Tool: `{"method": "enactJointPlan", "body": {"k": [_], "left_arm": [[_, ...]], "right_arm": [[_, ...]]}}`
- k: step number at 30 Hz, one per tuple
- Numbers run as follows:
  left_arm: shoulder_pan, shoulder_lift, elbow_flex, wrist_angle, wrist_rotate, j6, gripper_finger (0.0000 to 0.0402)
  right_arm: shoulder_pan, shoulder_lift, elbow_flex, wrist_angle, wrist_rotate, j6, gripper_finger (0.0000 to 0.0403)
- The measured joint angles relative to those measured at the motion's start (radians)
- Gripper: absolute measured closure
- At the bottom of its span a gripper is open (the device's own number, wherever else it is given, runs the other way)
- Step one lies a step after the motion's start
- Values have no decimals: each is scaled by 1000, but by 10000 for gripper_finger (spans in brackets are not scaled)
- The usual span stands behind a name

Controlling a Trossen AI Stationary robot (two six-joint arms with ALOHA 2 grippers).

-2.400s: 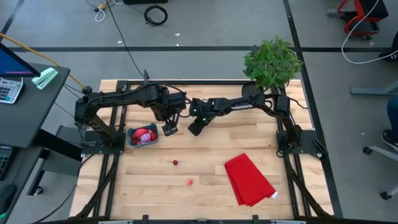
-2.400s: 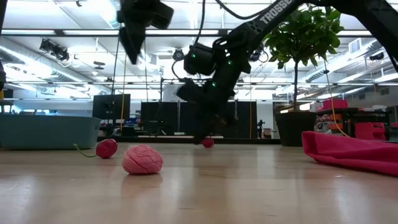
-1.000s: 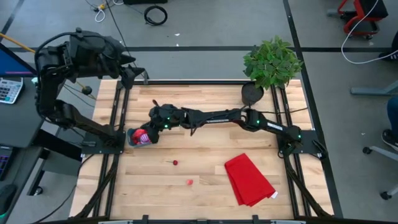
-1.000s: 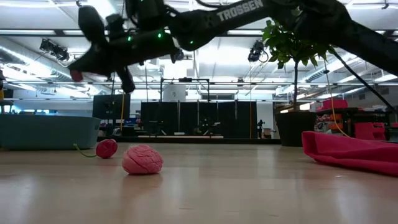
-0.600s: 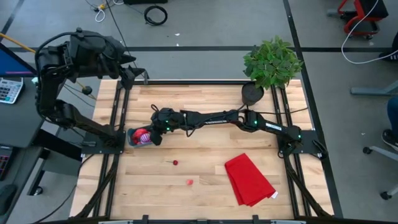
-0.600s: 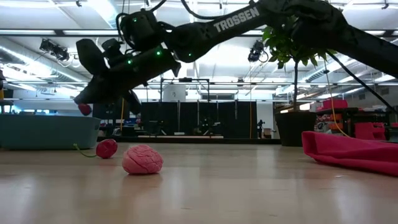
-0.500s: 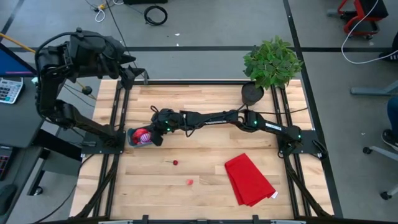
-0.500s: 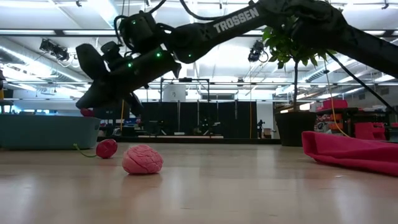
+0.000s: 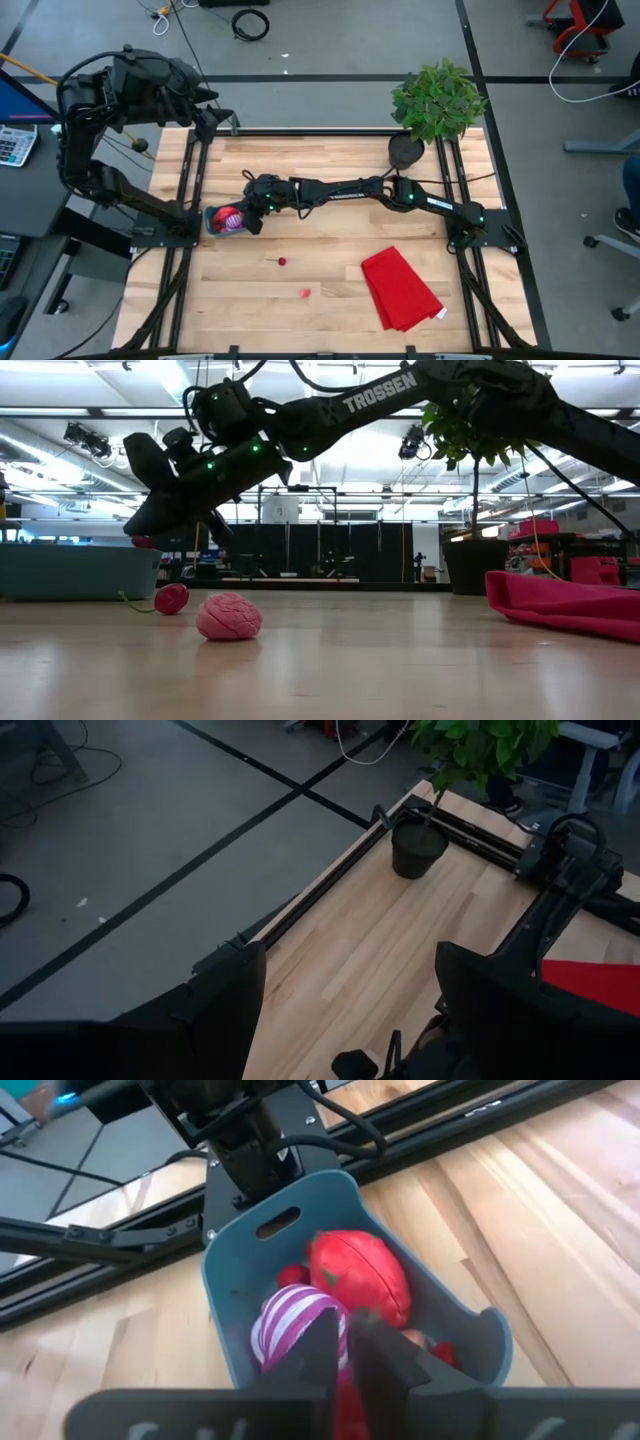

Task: Pick and placing Produce into tupperware
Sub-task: Put the top red cherry into the blue bin, then put the red cherry into the blue bin

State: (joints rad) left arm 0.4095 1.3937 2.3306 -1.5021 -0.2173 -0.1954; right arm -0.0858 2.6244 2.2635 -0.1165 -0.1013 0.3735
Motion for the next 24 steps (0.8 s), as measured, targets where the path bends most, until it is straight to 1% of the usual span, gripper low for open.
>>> {"method": "enactJointPlan", "body": {"k": [7, 11, 16, 20, 22, 24], "left_arm": [[0, 0, 0, 0, 0, -4, 106], [0, 0, 0, -2, 0, -28, 106], [0, 0, 0, -33, 0, 14, 106], [0, 0, -1, -69, 5, 88, 106], [0, 0, -6, -66, 31, 103, 106], [0, 0, -21, -66, 69, 98, 106]], "right_arm": [[-1, 0, 0, 1, -8, 14, 322], [-8, 0, 0, 0, -76, 108, 301], [-19, -25, 3, -14, -222, 177, 283], [-20, -78, 5, -39, -408, 241, 274], [-16, -114, 5, -98, -500, 252, 273], [-9, -157, 5, -202, -579, 240, 273]]}}
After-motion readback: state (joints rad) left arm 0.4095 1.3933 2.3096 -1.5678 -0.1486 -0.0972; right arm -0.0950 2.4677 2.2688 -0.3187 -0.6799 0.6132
